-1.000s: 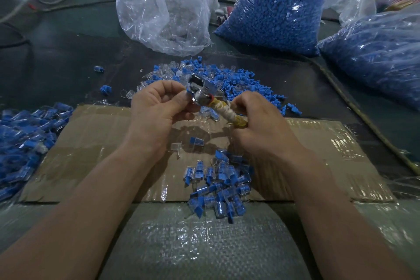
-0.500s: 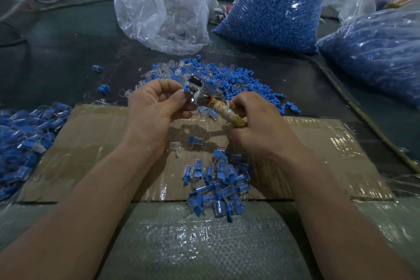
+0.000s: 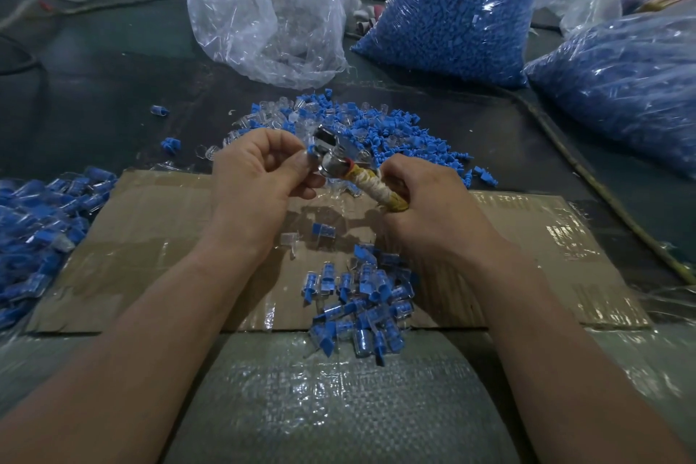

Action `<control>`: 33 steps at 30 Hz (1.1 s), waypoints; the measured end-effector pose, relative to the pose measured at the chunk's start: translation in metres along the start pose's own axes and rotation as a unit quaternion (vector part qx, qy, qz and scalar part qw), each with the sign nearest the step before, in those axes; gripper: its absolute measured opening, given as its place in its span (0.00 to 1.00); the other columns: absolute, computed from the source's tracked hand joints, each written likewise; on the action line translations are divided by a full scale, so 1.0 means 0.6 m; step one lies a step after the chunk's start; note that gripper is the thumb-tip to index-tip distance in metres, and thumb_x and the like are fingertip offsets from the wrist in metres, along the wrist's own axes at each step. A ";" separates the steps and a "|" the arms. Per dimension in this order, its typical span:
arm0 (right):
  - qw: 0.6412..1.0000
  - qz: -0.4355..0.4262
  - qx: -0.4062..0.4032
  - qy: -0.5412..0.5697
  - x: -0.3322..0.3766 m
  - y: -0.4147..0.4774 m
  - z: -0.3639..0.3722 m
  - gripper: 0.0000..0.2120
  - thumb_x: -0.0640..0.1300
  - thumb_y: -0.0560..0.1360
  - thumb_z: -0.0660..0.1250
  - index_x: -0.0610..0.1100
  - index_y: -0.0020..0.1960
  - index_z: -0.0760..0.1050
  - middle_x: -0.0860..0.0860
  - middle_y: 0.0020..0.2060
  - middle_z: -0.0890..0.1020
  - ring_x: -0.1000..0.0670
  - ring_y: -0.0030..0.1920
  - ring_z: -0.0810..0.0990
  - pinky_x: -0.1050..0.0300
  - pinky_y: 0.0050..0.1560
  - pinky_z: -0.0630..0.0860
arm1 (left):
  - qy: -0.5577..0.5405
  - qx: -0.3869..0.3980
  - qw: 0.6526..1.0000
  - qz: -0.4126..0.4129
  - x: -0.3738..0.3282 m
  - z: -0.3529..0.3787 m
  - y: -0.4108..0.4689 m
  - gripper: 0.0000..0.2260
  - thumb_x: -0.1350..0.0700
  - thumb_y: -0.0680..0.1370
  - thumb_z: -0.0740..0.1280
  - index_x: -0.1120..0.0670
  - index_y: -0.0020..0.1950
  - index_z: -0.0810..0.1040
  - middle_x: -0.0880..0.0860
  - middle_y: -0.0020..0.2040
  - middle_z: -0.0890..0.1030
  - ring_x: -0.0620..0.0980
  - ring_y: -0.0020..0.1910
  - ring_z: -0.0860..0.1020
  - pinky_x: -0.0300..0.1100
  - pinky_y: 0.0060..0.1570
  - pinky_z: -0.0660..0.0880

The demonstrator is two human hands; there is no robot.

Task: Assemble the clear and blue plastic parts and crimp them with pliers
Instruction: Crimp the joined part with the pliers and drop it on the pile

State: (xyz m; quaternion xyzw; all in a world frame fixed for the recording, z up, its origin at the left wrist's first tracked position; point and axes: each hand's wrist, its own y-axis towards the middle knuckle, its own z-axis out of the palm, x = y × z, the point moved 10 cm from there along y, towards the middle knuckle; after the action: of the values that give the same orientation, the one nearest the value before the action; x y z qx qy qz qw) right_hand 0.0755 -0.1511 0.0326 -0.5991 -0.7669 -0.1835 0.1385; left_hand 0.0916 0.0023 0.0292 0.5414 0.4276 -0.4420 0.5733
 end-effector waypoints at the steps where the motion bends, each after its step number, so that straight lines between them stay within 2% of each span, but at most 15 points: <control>1: 1.000 -0.001 -0.003 0.002 0.001 -0.001 -0.002 0.12 0.40 0.70 0.68 0.51 0.45 0.66 0.60 0.36 0.68 0.62 0.37 0.66 0.69 0.35 0.59 | 0.007 -0.002 1.000 0.004 -0.001 0.000 0.000 0.08 0.68 0.74 0.65 0.55 0.40 0.74 0.47 0.30 0.81 0.43 0.30 0.80 0.31 0.30 0.75; 10: 0.999 -0.019 -0.027 -0.034 0.012 -0.002 -0.010 0.13 0.40 0.69 0.69 0.51 0.44 0.65 0.61 0.35 0.67 0.62 0.36 0.66 0.70 0.36 0.60 | 0.015 -0.017 1.000 0.007 -0.011 -0.006 -0.005 0.07 0.66 0.74 0.65 0.56 0.40 0.74 0.49 0.32 0.80 0.43 0.30 0.80 0.31 0.30 0.75; 13: 1.000 -0.012 -0.020 -0.019 0.004 0.001 -0.005 0.12 0.42 0.70 0.69 0.49 0.48 0.69 0.58 0.38 0.69 0.58 0.39 0.67 0.70 0.39 0.61 | 0.015 -0.015 1.000 0.000 -0.008 -0.003 -0.004 0.07 0.67 0.75 0.65 0.57 0.41 0.75 0.51 0.33 0.80 0.43 0.29 0.80 0.32 0.30 0.75; 15: 1.000 -0.005 -0.027 0.010 -0.004 0.003 -0.008 0.15 0.43 0.69 0.71 0.46 0.54 0.73 0.59 0.39 0.69 0.57 0.43 0.69 0.71 0.41 0.62 | 0.014 -0.020 1.000 -0.005 -0.005 -0.005 -0.002 0.06 0.68 0.75 0.64 0.57 0.41 0.75 0.50 0.31 0.80 0.42 0.29 0.79 0.32 0.30 0.76; 17: 0.999 0.003 -0.042 0.028 -0.014 0.003 -0.017 0.19 0.48 0.68 0.73 0.44 0.56 0.74 0.60 0.40 0.70 0.56 0.45 0.70 0.69 0.43 0.64 | 0.003 -0.045 0.999 -0.012 0.000 -0.017 0.000 0.07 0.67 0.75 0.64 0.56 0.41 0.75 0.49 0.32 0.81 0.43 0.30 0.80 0.33 0.31 0.76; 19: 0.999 0.024 -0.038 0.028 -0.029 0.004 -0.019 0.25 0.56 0.65 0.74 0.45 0.56 0.74 0.56 0.43 0.72 0.54 0.47 0.71 0.62 0.46 0.66 | -0.021 -0.085 0.996 -0.023 0.005 -0.035 0.002 0.08 0.67 0.76 0.64 0.55 0.41 0.75 0.51 0.34 0.82 0.44 0.31 0.80 0.33 0.31 0.76; 22: 0.997 0.074 0.004 -0.009 -0.059 0.007 -0.007 0.26 0.61 0.61 0.73 0.50 0.52 0.72 0.55 0.43 0.72 0.55 0.44 0.70 0.61 0.40 0.64 | -0.040 -0.113 0.992 -0.038 0.009 -0.047 0.003 0.09 0.67 0.76 0.64 0.54 0.41 0.75 0.52 0.35 0.81 0.45 0.31 0.80 0.32 0.30 0.75; 25: 0.994 0.096 0.032 -0.040 -0.078 0.007 0.005 0.23 0.62 0.59 0.74 0.51 0.46 0.72 0.58 0.40 0.71 0.59 0.40 0.68 0.63 0.36 0.63 | -0.032 -0.101 0.994 -0.040 0.009 -0.042 0.001 0.08 0.67 0.76 0.65 0.54 0.41 0.75 0.52 0.35 0.81 0.44 0.31 0.80 0.32 0.30 0.75; 29: 0.993 0.102 0.045 -0.033 -0.087 0.011 0.012 0.23 0.63 0.58 0.74 0.52 0.45 0.73 0.58 0.40 0.72 0.60 0.40 0.68 0.64 0.36 0.62 | -0.041 -0.065 0.996 -0.051 0.008 -0.031 0.001 0.07 0.67 0.75 0.65 0.55 0.41 0.75 0.50 0.32 0.82 0.44 0.31 0.80 0.33 0.30 0.75; 33: 0.992 0.106 0.058 -0.025 -0.092 0.013 0.016 0.25 0.63 0.56 0.74 0.51 0.46 0.73 0.58 0.40 0.72 0.59 0.40 0.69 0.64 0.35 0.62 | -0.056 0.006 0.996 -0.073 0.010 -0.005 -0.003 0.05 0.66 0.73 0.66 0.57 0.42 0.75 0.51 0.33 0.83 0.45 0.30 0.80 0.33 0.28 0.75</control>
State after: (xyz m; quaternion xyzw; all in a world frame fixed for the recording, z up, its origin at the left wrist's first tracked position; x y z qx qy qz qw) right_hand 0.0964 -0.1929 0.0013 -0.6726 -0.7114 -0.1080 0.1729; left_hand 0.0912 0.0048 0.0229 0.4863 0.4302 -0.5149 0.5597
